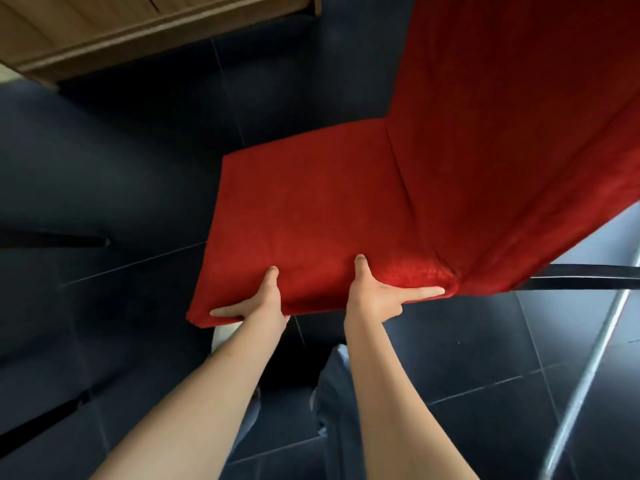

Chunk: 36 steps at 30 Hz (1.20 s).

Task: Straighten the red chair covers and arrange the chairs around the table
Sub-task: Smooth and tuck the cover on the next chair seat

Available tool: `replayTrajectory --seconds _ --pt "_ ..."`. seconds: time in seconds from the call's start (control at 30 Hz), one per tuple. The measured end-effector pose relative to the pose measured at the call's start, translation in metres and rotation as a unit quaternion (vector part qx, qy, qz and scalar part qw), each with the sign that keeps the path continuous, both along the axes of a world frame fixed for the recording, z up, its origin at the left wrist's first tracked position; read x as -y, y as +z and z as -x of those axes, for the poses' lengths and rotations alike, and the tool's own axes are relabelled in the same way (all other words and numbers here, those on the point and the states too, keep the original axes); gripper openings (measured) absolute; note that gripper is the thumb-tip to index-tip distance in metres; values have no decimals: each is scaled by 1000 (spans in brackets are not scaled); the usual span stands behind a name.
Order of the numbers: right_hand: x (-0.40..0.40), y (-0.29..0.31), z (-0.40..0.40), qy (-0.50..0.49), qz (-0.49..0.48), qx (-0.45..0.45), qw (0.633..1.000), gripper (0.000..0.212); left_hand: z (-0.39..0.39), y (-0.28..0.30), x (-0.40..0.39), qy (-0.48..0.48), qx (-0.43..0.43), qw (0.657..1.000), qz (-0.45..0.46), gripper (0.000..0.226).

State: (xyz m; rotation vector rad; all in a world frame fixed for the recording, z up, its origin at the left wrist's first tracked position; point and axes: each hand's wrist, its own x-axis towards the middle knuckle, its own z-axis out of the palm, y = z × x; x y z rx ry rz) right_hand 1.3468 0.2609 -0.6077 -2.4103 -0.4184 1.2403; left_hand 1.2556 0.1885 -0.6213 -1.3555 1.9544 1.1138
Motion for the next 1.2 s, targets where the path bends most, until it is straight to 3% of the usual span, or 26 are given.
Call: replayTrajectory --seconds 0.17,0.27,0.5,0.73,0.87,1.2 --pt "32 17 21 -13 31 10 999 140 27 6 32 -13 55 998 -35 116" --pt "50 23 29 -12 49 29 998 140 38 9 49 -31 32 999 13 118" --pt "89 42 48 -14 80 60 995 139 63 15 90 -94 131 986 -33 105" --pt "122 68 70 -42 94 55 993 139 89 39 119 -103 133 986 -19 119" --pt "131 79 79 -38 104 52 992 139 97 55 126 -110 93 989 24 129" --pt "88 113 101 67 116 73 988 140 121 97 95 -204 59 977 22 153"
